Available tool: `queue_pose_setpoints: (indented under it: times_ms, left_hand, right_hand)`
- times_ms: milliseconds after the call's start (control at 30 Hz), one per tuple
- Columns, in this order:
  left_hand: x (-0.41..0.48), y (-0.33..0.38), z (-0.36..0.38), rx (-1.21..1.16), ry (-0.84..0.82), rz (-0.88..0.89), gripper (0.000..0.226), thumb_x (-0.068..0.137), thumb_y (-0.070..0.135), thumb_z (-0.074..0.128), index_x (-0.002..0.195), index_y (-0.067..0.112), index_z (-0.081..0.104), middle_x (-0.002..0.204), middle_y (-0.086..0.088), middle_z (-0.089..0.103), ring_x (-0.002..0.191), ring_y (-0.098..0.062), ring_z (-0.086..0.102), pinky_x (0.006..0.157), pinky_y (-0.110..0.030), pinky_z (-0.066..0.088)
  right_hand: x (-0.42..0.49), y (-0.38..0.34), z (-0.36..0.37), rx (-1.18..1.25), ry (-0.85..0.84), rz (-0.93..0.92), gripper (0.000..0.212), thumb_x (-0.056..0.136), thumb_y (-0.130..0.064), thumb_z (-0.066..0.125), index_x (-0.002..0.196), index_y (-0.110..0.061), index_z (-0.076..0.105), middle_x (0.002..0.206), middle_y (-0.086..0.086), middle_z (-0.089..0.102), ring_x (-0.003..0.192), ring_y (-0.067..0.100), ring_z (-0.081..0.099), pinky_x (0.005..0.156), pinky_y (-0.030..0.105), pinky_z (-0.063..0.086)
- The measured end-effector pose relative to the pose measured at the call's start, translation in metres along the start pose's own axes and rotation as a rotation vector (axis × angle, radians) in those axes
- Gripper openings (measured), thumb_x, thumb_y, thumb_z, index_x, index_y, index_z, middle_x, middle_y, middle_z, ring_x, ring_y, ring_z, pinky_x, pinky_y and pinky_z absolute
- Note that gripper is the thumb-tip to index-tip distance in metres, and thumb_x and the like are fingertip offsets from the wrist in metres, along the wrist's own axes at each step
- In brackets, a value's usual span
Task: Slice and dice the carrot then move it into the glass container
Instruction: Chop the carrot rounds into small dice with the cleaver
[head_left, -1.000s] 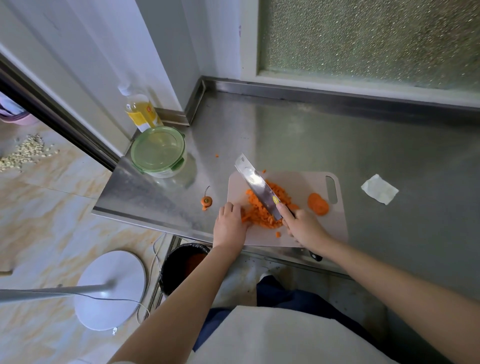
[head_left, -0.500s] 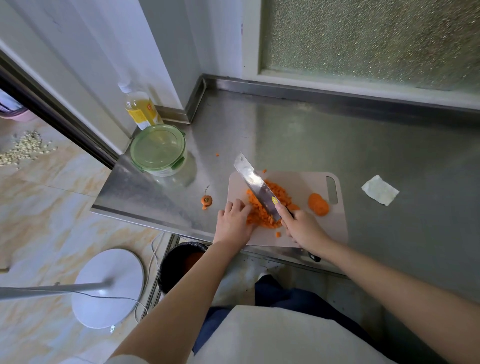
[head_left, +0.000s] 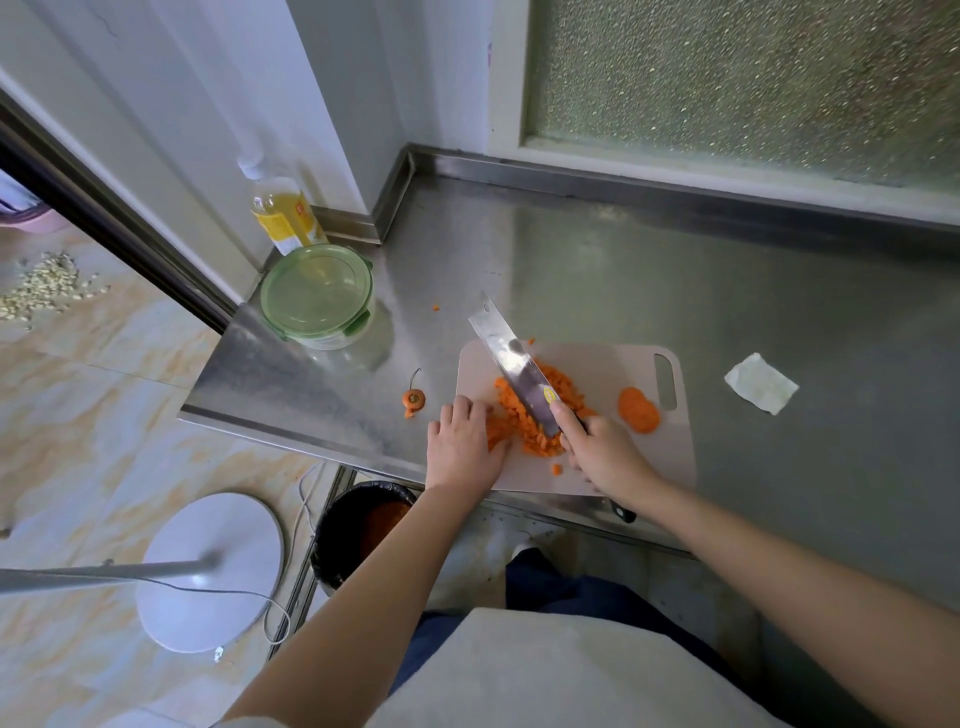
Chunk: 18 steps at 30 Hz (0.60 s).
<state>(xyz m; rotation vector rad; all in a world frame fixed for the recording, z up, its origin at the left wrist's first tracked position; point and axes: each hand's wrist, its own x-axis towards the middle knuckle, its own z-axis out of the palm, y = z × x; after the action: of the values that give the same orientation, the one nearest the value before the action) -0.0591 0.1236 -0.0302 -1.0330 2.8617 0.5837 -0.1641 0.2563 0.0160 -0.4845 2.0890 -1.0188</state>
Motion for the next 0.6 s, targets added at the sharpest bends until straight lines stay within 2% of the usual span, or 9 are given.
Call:
queue_pose_setpoints:
  times_ms: [67, 167, 233, 333, 467, 600]
  left_hand:
    - [-0.002, -0.002, 0.0, -0.055, -0.024, 0.004, 0.042, 0.088, 0.035, 0.052, 0.126, 0.019, 0.048, 0.121, 0.0, 0.044, 0.113, -0.021, 0.039, 0.094, -0.03, 0.029]
    - [-0.006, -0.008, -0.002, -0.126, -0.038, -0.028, 0.055, 0.08, 0.024, 0.055, 0.134, 0.018, 0.043, 0.126, 0.0, 0.043, 0.118, -0.021, 0.036, 0.098, -0.027, 0.026]
    - [-0.011, -0.013, -0.004, -0.155, -0.034, -0.076, 0.057, 0.079, 0.023, 0.056, 0.135, 0.017, 0.042, 0.126, -0.001, 0.042, 0.119, -0.022, 0.036, 0.099, -0.028, 0.029]
    - [-0.016, -0.017, -0.009, -0.308, -0.078, -0.142, 0.055, 0.081, 0.022, 0.065, 0.131, 0.016, 0.045, 0.121, -0.001, 0.039, 0.116, -0.021, 0.043, 0.092, -0.031, 0.041]
    - [-0.015, -0.017, -0.008, -0.352, -0.067, -0.092, 0.05, 0.081, 0.02, 0.07, 0.127, 0.012, 0.051, 0.117, -0.006, 0.044, 0.11, -0.024, 0.049, 0.091, -0.035, 0.045]
    - [-0.012, -0.014, -0.006, -0.354, -0.045, -0.09, 0.035, 0.085, 0.021, 0.066, 0.117, 0.009, 0.059, 0.109, -0.005, 0.046, 0.1, -0.023, 0.052, 0.086, -0.035, 0.047]
  right_hand:
    - [0.002, 0.0, 0.003, -0.003, 0.006, 0.013, 0.055, 0.097, -0.05, 0.038, 0.053, -0.017, 0.04, 0.036, -0.01, 0.036, 0.034, 0.003, 0.037, 0.038, 0.013, 0.028]
    - [0.003, 0.002, 0.009, -0.016, 0.006, 0.043, 0.058, 0.095, -0.056, 0.037, 0.054, -0.015, 0.042, 0.044, -0.007, 0.04, 0.046, 0.014, 0.045, 0.051, 0.026, 0.035]
    - [0.001, 0.001, 0.013, -0.071, -0.011, 0.044, 0.06, 0.095, -0.057, 0.035, 0.054, -0.015, 0.046, 0.046, -0.005, 0.044, 0.048, 0.016, 0.047, 0.051, 0.027, 0.036]
    - [-0.004, -0.003, 0.021, -0.143, -0.03, 0.015, 0.062, 0.098, -0.053, 0.034, 0.053, -0.011, 0.045, 0.049, 0.002, 0.046, 0.046, 0.014, 0.045, 0.049, 0.024, 0.037]
    - [-0.004, -0.002, 0.032, -0.231, -0.041, 0.047, 0.065, 0.097, -0.055, 0.032, 0.052, -0.01, 0.047, 0.055, 0.006, 0.052, 0.064, 0.027, 0.057, 0.066, 0.032, 0.044]
    - [-0.008, -0.006, 0.039, -0.393, -0.011, 0.008, 0.06, 0.1, -0.048, 0.029, 0.065, -0.004, 0.051, 0.068, 0.01, 0.058, 0.079, 0.031, 0.061, 0.062, 0.027, 0.035]
